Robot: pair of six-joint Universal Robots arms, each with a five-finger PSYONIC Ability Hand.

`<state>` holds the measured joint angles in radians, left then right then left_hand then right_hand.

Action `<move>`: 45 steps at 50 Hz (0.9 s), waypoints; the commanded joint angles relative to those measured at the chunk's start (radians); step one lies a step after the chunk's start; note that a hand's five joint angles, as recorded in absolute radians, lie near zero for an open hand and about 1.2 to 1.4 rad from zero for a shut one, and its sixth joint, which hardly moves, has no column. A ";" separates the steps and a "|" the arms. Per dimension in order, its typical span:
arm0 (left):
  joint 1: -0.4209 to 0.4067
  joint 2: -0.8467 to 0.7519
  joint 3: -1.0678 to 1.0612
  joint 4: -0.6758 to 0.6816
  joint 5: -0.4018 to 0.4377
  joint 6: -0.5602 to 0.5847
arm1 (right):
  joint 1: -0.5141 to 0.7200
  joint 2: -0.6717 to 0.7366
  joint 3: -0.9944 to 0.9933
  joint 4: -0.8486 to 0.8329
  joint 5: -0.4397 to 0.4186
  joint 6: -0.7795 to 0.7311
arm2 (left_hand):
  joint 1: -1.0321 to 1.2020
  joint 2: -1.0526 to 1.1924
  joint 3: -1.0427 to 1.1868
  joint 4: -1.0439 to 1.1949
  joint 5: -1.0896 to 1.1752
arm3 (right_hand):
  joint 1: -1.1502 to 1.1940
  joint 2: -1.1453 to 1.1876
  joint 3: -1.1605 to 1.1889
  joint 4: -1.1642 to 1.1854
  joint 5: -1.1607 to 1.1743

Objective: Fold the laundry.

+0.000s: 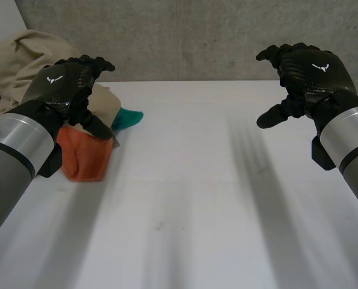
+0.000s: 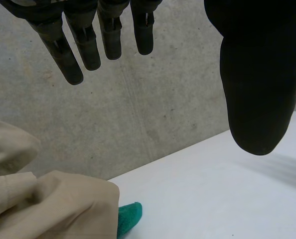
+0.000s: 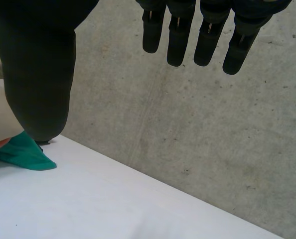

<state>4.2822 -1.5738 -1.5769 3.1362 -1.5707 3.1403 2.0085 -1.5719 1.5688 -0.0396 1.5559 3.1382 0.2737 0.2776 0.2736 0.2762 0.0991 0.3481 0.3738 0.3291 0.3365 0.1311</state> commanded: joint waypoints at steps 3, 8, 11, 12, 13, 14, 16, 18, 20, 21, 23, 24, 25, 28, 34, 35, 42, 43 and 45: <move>0.013 -0.003 -0.008 0.004 0.009 0.015 | -0.016 -0.016 0.023 -0.103 -0.008 -0.004 | -0.099 -0.103 -0.099 -0.102 -0.099 | -0.174 -0.199 -0.155 -0.162 -0.131; 0.016 -0.002 -0.009 0.004 0.020 0.056 | -0.020 -0.020 0.022 -0.101 -0.013 -0.003 | -0.099 -0.103 -0.099 -0.102 -0.099 | -0.174 -0.199 -0.155 -0.162 -0.131; 0.021 0.001 -0.011 0.007 0.014 0.079 | -0.024 -0.020 0.023 -0.106 -0.013 -0.001 | -0.099 -0.103 -0.099 -0.102 -0.099 | -0.174 -0.199 -0.155 -0.162 -0.131; 0.024 0.003 -0.008 0.007 0.014 0.087 | -0.027 -0.020 0.023 -0.106 -0.016 -0.001 | -0.099 -0.103 -0.099 -0.102 -0.099 | -0.174 -0.199 -0.155 -0.162 -0.131; 0.027 0.005 -0.005 0.008 0.015 0.096 | -0.028 -0.020 0.023 -0.106 -0.016 -0.001 | -0.099 -0.103 -0.099 -0.102 -0.099 | -0.174 -0.199 -0.155 -0.162 -0.131; 0.031 0.008 -0.002 0.008 0.017 0.107 | -0.030 -0.019 0.022 -0.106 -0.017 -0.001 | -0.099 -0.103 -0.099 -0.102 -0.099 | -0.174 -0.199 -0.155 -0.162 -0.131; 0.060 0.008 0.021 0.028 0.011 0.147 | -0.036 -0.014 0.020 -0.106 -0.028 -0.001 | -0.099 -0.103 -0.099 -0.102 -0.099 | -0.174 -0.199 -0.155 -0.162 -0.131; 0.126 -0.009 0.063 0.089 0.002 0.190 | -0.039 -0.010 0.020 -0.106 -0.037 -0.001 | -0.099 -0.103 -0.099 -0.102 -0.099 | -0.174 -0.199 -0.155 -0.162 -0.131; 0.171 -0.047 0.101 0.120 0.003 0.211 | -0.043 0.001 0.017 -0.106 -0.059 0.000 | -0.099 -0.103 -0.099 -0.102 -0.099 | -0.174 -0.199 -0.155 -0.162 -0.131; 0.191 -0.069 0.121 0.134 0.003 0.224 | -0.043 0.004 0.017 -0.106 -0.066 0.000 | -0.099 -0.103 -0.099 -0.102 -0.099 | -0.174 -0.199 -0.155 -0.162 -0.131; 0.243 -0.150 0.207 0.163 -0.003 0.268 | -0.043 0.013 0.017 -0.106 -0.099 0.000 | -0.099 -0.103 -0.099 -0.102 -0.099 | -0.174 -0.199 -0.155 -0.162 -0.131; 0.255 -0.179 0.236 0.166 -0.003 0.282 | -0.043 0.016 0.017 -0.106 -0.109 0.002 | -0.099 -0.103 -0.099 -0.102 -0.099 | -0.174 -0.199 -0.155 -0.162 -0.131; 0.283 -0.249 0.300 0.176 -0.008 0.323 | -0.043 0.020 0.016 -0.106 -0.120 0.002 | -0.099 -0.103 -0.099 -0.102 -0.099 | -0.174 -0.199 -0.155 -0.162 -0.131; 0.324 -0.392 0.437 0.189 -0.003 0.418 | -0.053 0.033 0.016 -0.102 -0.172 0.002 | -0.099 -0.103 -0.099 -0.102 -0.099 | -0.174 -0.199 -0.155 -0.162 -0.131; 0.358 -0.630 0.639 0.214 -0.003 0.576 | -0.066 0.047 0.016 -0.098 -0.194 0.002 | -0.099 -0.103 -0.099 -0.102 -0.099 | -0.174 -0.199 -0.155 -0.162 -0.131; 0.366 -0.688 0.690 0.222 0.003 0.618 | -0.068 0.047 0.016 -0.098 -0.197 0.002 | -0.099 -0.103 -0.099 -0.102 -0.099 | -0.174 -0.199 -0.155 -0.162 -0.131; 0.351 -0.767 0.808 0.234 -0.012 0.663 | -0.086 0.047 0.014 -0.098 -0.198 -0.001 | 1.119 1.116 1.120 1.117 1.120 | -0.174 -0.199 -0.155 -0.162 -0.131; 0.344 -0.759 0.807 0.243 -0.021 0.659 | -0.089 0.047 0.014 -0.098 -0.198 -0.001 | 1.123 1.119 1.123 1.120 1.123 | -0.174 -0.199 -0.155 -0.162 -0.131; 0.334 -0.744 0.805 0.271 -0.041 0.647 | -0.096 0.046 0.013 -0.098 -0.198 -0.001 | 1.123 1.119 1.123 1.120 1.123 | -0.174 -0.199 -0.155 -0.162 -0.131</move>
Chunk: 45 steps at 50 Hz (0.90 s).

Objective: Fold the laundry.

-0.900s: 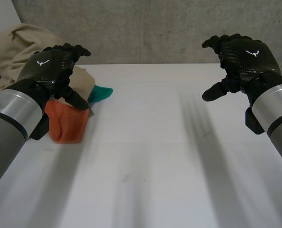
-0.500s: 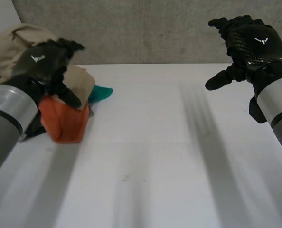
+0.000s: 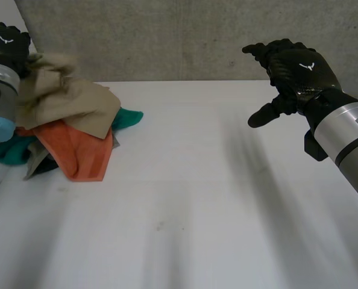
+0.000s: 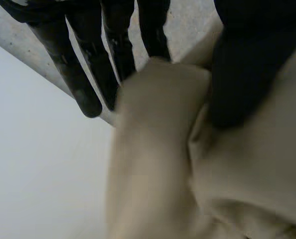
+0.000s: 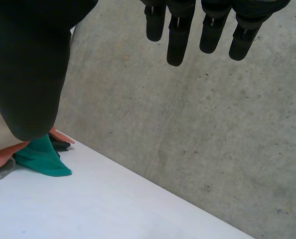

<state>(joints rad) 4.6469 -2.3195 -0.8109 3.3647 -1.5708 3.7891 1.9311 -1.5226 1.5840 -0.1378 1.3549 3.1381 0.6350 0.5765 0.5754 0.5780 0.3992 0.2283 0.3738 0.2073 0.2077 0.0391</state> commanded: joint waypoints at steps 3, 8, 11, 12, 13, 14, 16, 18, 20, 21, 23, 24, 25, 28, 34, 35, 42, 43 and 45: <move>-0.066 0.055 0.022 0.097 -0.058 -0.023 | -0.032 -0.007 -0.009 0.000 0.001 -0.001 | 0.761 0.820 0.821 0.818 0.822 | -0.054 -0.199 -0.033 -0.033 -0.039; -0.157 0.225 -0.040 0.128 -0.048 -0.106 | -0.054 -0.016 -0.013 -0.002 0.001 0.002 | 0.761 0.820 0.821 0.818 0.822 | -0.054 -0.199 -0.033 -0.033 -0.039; -0.214 0.302 -0.071 0.128 -0.043 -0.179 | -0.064 -0.022 -0.016 -0.005 0.000 0.002 | 0.761 0.820 0.821 0.818 0.822 | -0.054 -0.199 -0.033 -0.033 -0.039; -0.256 0.349 -0.095 0.127 -0.032 -0.234 | -0.066 -0.024 -0.018 -0.005 -0.002 0.002 | 0.761 0.820 0.821 0.818 0.822 | -0.054 -0.199 -0.033 -0.033 -0.039; -0.273 0.367 -0.109 0.127 -0.026 -0.258 | -0.067 -0.025 -0.021 -0.005 -0.003 0.002 | 0.761 0.820 0.821 0.818 0.822 | -0.054 -0.199 -0.033 -0.033 -0.039; -0.316 0.402 -0.141 0.124 -0.005 -0.306 | -0.070 -0.027 -0.021 -0.005 -0.003 0.002 | 0.761 0.820 0.821 0.818 0.822 | -0.054 -0.199 -0.033 -0.033 -0.039; -0.377 0.434 -0.201 0.113 0.029 -0.360 | -0.078 -0.025 -0.022 -0.005 -0.003 0.002 | 0.761 0.820 0.821 0.818 0.822 | -0.054 -0.199 -0.033 -0.033 -0.039; -0.424 0.440 -0.249 0.102 0.049 -0.391 | -0.086 -0.027 -0.025 -0.005 -0.003 0.002 | 0.761 0.820 0.821 0.818 0.822 | -0.054 -0.199 -0.033 -0.033 -0.039; -0.492 0.436 -0.328 0.082 0.073 -0.422 | -0.096 -0.024 -0.029 -0.005 -0.003 0.002 | 0.761 0.820 0.821 0.818 0.822 | -0.054 -0.199 -0.033 -0.033 -0.039; -0.516 0.428 -0.355 0.075 0.080 -0.428 | -0.098 -0.024 -0.029 -0.005 -0.003 0.002 | 0.761 0.820 0.821 0.818 0.822 | -0.054 -0.199 -0.033 -0.033 -0.039; -0.560 0.404 -0.410 0.062 0.086 -0.442 | -0.106 -0.021 -0.032 -0.005 -0.003 0.002 | 0.761 0.820 0.821 0.818 0.822 | -0.054 -0.199 -0.033 -0.033 -0.039; -0.601 0.375 -0.460 0.052 0.089 -0.450 | -0.113 -0.018 -0.033 -0.006 -0.003 0.002 | 0.761 0.820 0.821 0.818 0.822 | -0.054 -0.199 -0.033 -0.033 -0.039; -0.623 0.358 -0.484 0.047 0.092 -0.453 | -0.116 -0.015 -0.033 -0.006 -0.003 0.002 | 0.761 0.820 0.821 0.818 0.822 | -0.054 -0.199 -0.033 -0.033 -0.039; -0.680 0.293 -0.556 0.029 0.094 -0.465 | -0.121 0.004 -0.035 -0.011 -0.008 -0.001 | 0.555 0.614 0.615 0.612 0.616 | -0.054 -0.199 -0.033 -0.033 -0.039; -0.686 0.273 -0.626 -0.013 0.077 -0.445 | -0.116 0.061 -0.045 -0.006 -0.017 -0.016 | -0.460 -0.402 -0.401 -0.403 -0.399 | -0.054 -0.199 -0.033 -0.033 -0.039; -0.669 0.296 -0.643 -0.025 0.065 -0.431 | -0.115 0.071 -0.048 -0.005 -0.019 -0.023 | -0.460 -0.402 -0.401 -0.403 -0.399 | -0.054 -0.199 -0.033 -0.033 -0.039; -0.568 0.472 -0.758 -0.030 0.011 -0.407 | -0.084 0.163 -0.084 0.072 -0.045 -0.127 | -0.460 -0.402 -0.401 -0.403 -0.399 | -0.054 -0.199 -0.033 -0.033 -0.039; -0.539 0.524 -0.796 -0.025 0.008 -0.407 | -0.078 0.174 -0.091 0.087 -0.048 -0.144 | -0.460 -0.402 -0.401 -0.403 -0.399 | -0.054 -0.199 -0.033 -0.033 -0.039; -0.513 0.569 -0.839 -0.022 0.002 -0.407 | -0.066 0.202 -0.113 0.125 -0.062 -0.197 | -0.460 -0.402 -0.401 -0.403 -0.399 | -0.054 -0.199 -0.033 -0.033 -0.039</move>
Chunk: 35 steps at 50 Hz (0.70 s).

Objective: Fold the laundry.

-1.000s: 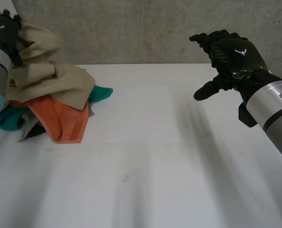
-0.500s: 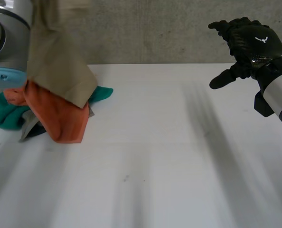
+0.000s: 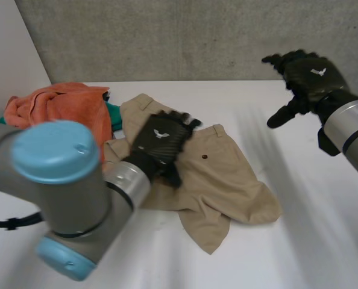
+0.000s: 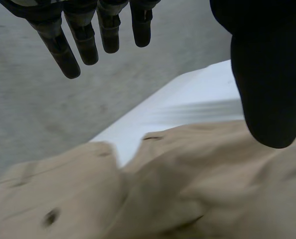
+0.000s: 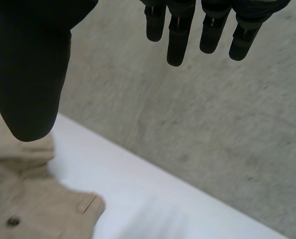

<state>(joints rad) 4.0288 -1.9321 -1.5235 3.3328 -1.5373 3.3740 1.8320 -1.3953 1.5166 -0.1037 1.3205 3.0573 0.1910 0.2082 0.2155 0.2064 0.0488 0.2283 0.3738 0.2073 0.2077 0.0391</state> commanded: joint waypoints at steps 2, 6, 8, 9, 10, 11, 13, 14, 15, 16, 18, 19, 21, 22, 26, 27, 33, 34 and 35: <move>0.134 0.231 -0.197 0.013 -0.032 0.013 | 0.038 0.093 -0.059 0.119 -0.038 -0.166 | -0.016 -0.034 -0.041 -0.032 -0.049 | -0.054 -0.199 -0.033 -0.033 -0.039; 0.156 0.263 -0.300 0.019 -0.035 0.022 | 0.052 0.153 -0.099 0.185 -0.101 -0.343 | -0.016 -0.034 -0.041 -0.032 -0.049 | -0.054 -0.199 -0.033 -0.033 -0.039; 0.157 0.263 -0.334 0.021 -0.037 0.033 | 0.055 0.174 -0.107 0.199 -0.118 -0.394 | -0.016 -0.034 -0.041 -0.032 -0.049 | -0.054 -0.199 -0.033 -0.033 -0.039; 0.160 0.257 -0.360 0.025 -0.038 0.045 | 0.055 0.185 -0.111 0.200 -0.122 -0.416 | -0.016 -0.034 -0.041 -0.032 -0.049 | -0.054 -0.199 -0.033 -0.033 -0.039; 0.163 0.249 -0.371 0.030 -0.040 0.053 | 0.062 0.208 -0.122 0.200 -0.125 -0.446 | -0.016 -0.034 -0.041 -0.032 -0.049 | -0.054 -0.199 -0.033 -0.033 -0.039; 0.173 0.240 -0.380 0.037 -0.043 0.065 | 0.067 0.219 -0.127 0.200 -0.124 -0.453 | -0.016 -0.034 -0.041 -0.032 -0.049 | -0.054 -0.199 -0.033 -0.033 -0.039; 0.202 0.205 -0.394 0.060 -0.049 0.097 | 0.078 0.239 -0.133 0.202 -0.118 -0.453 | -0.016 -0.034 -0.041 -0.032 -0.049 | -0.054 -0.199 -0.033 -0.033 -0.039; 0.213 0.193 -0.395 0.068 -0.052 0.110 | 0.088 0.254 -0.135 0.200 -0.109 -0.450 | -0.016 -0.034 -0.041 -0.032 -0.049 | -0.054 -0.199 -0.033 -0.033 -0.039; 0.223 0.179 -0.396 0.077 -0.055 0.122 | 0.095 0.260 -0.133 0.199 -0.107 -0.447 | -0.010 -0.027 -0.035 -0.026 -0.042 | -0.054 -0.199 -0.033 -0.033 -0.039; 0.234 0.164 -0.394 0.085 -0.060 0.134 | 0.101 0.268 -0.131 0.199 -0.104 -0.446 | 0.022 0.005 -0.002 0.007 -0.010 | -0.054 -0.199 -0.033 -0.033 -0.039; 0.263 0.122 -0.388 0.112 -0.061 0.166 | 0.119 0.289 -0.125 0.188 -0.089 -0.443 | 0.113 0.096 0.089 0.098 0.081 | -0.054 -0.199 -0.033 -0.033 -0.039; 0.271 0.108 -0.385 0.120 -0.061 0.176 | 0.124 0.295 -0.124 0.182 -0.084 -0.442 | 0.134 0.117 0.109 0.118 0.101 | -0.054 -0.199 -0.033 -0.033 -0.039; 0.286 0.066 -0.368 0.143 -0.060 0.197 | 0.138 0.317 -0.122 0.151 -0.064 -0.437 | 0.155 0.137 0.130 0.139 0.122 | -0.054 -0.199 -0.033 -0.033 -0.039; 0.288 0.052 -0.362 0.151 -0.058 0.200 | 0.141 0.323 -0.121 0.139 -0.057 -0.436 | 0.158 0.140 0.133 0.142 0.125 | -0.054 -0.199 -0.033 -0.033 -0.039; 0.285 -0.024 -0.323 0.175 -0.050 0.209 | 0.150 0.363 -0.133 0.087 -0.021 -0.431 | 0.175 0.158 0.151 0.160 0.143 | -0.054 -0.199 -0.033 -0.033 -0.039; 0.282 -0.037 -0.314 0.178 -0.050 0.211 | 0.150 0.372 -0.138 0.078 -0.018 -0.433 | 0.175 0.158 0.151 0.160 0.143 | -0.054 -0.199 -0.033 -0.033 -0.039; 0.263 -0.120 -0.253 0.175 -0.057 0.214 | 0.144 0.449 -0.231 0.090 -0.021 -0.428 | 0.503 0.486 0.479 0.488 0.471 | -0.054 -0.199 -0.033 -0.033 -0.039; 0.265 -0.125 -0.245 0.174 -0.056 0.214 | 0.145 0.459 -0.246 0.101 -0.026 -0.428 | 0.617 0.600 0.593 0.602 0.585 | -0.054 -0.199 -0.033 -0.033 -0.039; 0.266 -0.130 -0.239 0.175 -0.056 0.215 | 0.147 0.472 -0.263 0.116 -0.030 -0.427 | 0.755 0.738 0.731 0.740 0.723 | -0.054 -0.199 -0.033 -0.033 -0.039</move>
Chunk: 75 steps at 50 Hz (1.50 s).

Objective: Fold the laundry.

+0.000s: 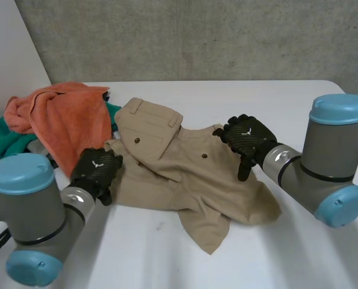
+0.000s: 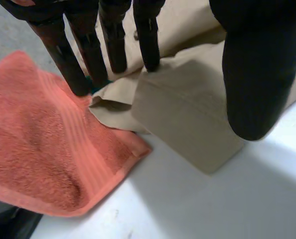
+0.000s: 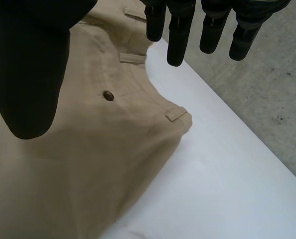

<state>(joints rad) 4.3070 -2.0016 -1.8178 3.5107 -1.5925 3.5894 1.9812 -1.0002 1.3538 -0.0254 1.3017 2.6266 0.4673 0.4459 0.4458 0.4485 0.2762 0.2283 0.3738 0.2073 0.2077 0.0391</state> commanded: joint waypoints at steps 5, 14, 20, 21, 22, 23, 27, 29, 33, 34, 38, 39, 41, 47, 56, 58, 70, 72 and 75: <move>0.007 -0.027 0.097 0.002 -0.029 0.000 | 0.022 0.146 -0.223 0.184 -0.071 0.047 | 0.929 0.950 0.950 0.948 0.946 | -0.054 -0.199 -0.033 -0.033 -0.039; 0.028 0.155 0.144 0.027 -0.032 -0.037 | 0.097 0.265 -0.386 0.355 -0.122 0.210 | 0.929 0.950 0.950 0.948 0.946 | -0.028 -0.173 -0.007 -0.007 -0.013; 0.028 0.178 0.190 0.027 0.023 -0.037 | 0.128 0.295 -0.417 0.322 -0.064 0.234 | 0.929 0.950 0.950 0.948 0.946 | 1.166 1.021 1.187 1.187 1.181; 0.028 0.178 0.199 0.027 0.025 -0.038 | 0.130 0.293 -0.421 0.288 -0.026 0.253 | 0.929 0.950 0.950 0.948 0.946 | 1.168 1.022 1.189 1.189 1.183; 0.028 0.175 0.207 0.028 0.029 -0.040 | 0.130 0.290 -0.421 0.271 -0.004 0.265 | 0.929 0.950 0.950 0.948 0.946 | 1.168 1.022 1.189 1.189 1.183; 0.030 0.172 0.216 0.028 0.031 -0.040 | 0.128 0.284 -0.421 0.254 0.023 0.274 | 0.929 0.950 0.950 0.948 0.946 | 1.168 1.022 1.189 1.189 1.183; 0.034 0.152 0.297 0.040 0.032 -0.041 | 0.113 0.198 -0.385 0.193 0.160 0.308 | 0.929 0.950 0.950 0.948 0.946 | 1.168 1.022 1.189 1.189 1.183; 0.034 0.144 0.331 0.048 0.029 -0.046 | 0.107 0.109 -0.325 0.183 0.194 0.297 | 0.929 0.950 0.950 0.948 0.946 | 1.168 1.022 1.189 1.189 1.183; 0.024 0.121 0.411 0.045 0.026 -0.070 | 0.100 -0.029 -0.207 0.211 0.174 0.195 | 0.929 0.950 0.950 0.948 0.946 | 1.168 1.022 1.189 1.189 1.183; 0.016 0.112 0.432 0.036 0.031 -0.086 | 0.099 -0.091 -0.141 0.247 0.171 0.128 | 0.929 0.950 0.950 0.948 0.946 | 1.168 1.022 1.189 1.189 1.183; -0.013 0.093 0.456 -0.008 0.052 -0.113 | 0.108 -0.239 0.021 0.350 0.157 0.038 | 0.929 0.950 0.950 0.948 0.946 | 1.168 1.022 1.189 1.189 1.183; -0.018 0.090 0.456 -0.019 0.058 -0.115 | 0.113 -0.262 0.051 0.367 0.154 0.038 | 0.929 0.950 0.950 0.948 0.946 | 1.168 1.022 1.189 1.189 1.183; -0.027 0.089 0.440 -0.045 0.066 -0.121 | 0.149 -0.320 0.140 0.421 0.127 0.055 | 0.929 0.950 0.950 0.948 0.946 | 1.168 1.022 1.189 1.189 1.183; -0.019 0.092 0.379 -0.052 0.085 -0.123 | 0.313 -0.374 0.295 0.368 -0.056 0.211 | 0.929 0.950 0.950 0.948 0.946 | 1.168 1.022 1.189 1.189 1.183; 0.011 0.162 0.304 -0.044 0.112 -0.124 | 0.262 -0.325 0.176 0.266 0.017 0.354 | 0.929 0.950 0.950 0.948 0.946 | -0.054 -0.199 -0.033 -0.033 -0.039; 0.013 0.188 0.292 -0.050 0.123 -0.124 | 0.191 -0.318 0.107 0.317 0.047 0.281 | 0.929 0.950 0.950 0.948 0.946 | -0.054 -0.199 -0.033 -0.033 -0.039; -0.010 0.391 0.207 -0.127 0.236 -0.118 | 0.079 -0.085 -0.214 0.389 0.053 0.062 | 0.929 0.950 0.950 0.948 0.946 | -0.054 -0.199 -0.033 -0.033 -0.039; -0.018 0.421 0.190 -0.137 0.247 -0.117 | 0.091 -0.020 -0.278 0.342 0.053 0.078 | 0.929 0.950 0.950 0.948 0.946 | -0.054 -0.199 -0.033 -0.033 -0.039; -0.027 0.455 0.170 -0.145 0.256 -0.112 | 0.102 0.038 -0.327 0.280 0.050 0.084 | 0.929 0.950 0.950 0.948 0.946 | -0.054 -0.199 -0.033 -0.033 -0.039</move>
<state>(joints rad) 4.3002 -1.6204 -1.6073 3.3911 -1.3612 3.4717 2.0497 -1.0987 1.1530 0.3689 1.3565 2.6715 1.1489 1.1973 1.1897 1.1993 0.9815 0.2306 0.2222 0.2100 0.2075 0.0395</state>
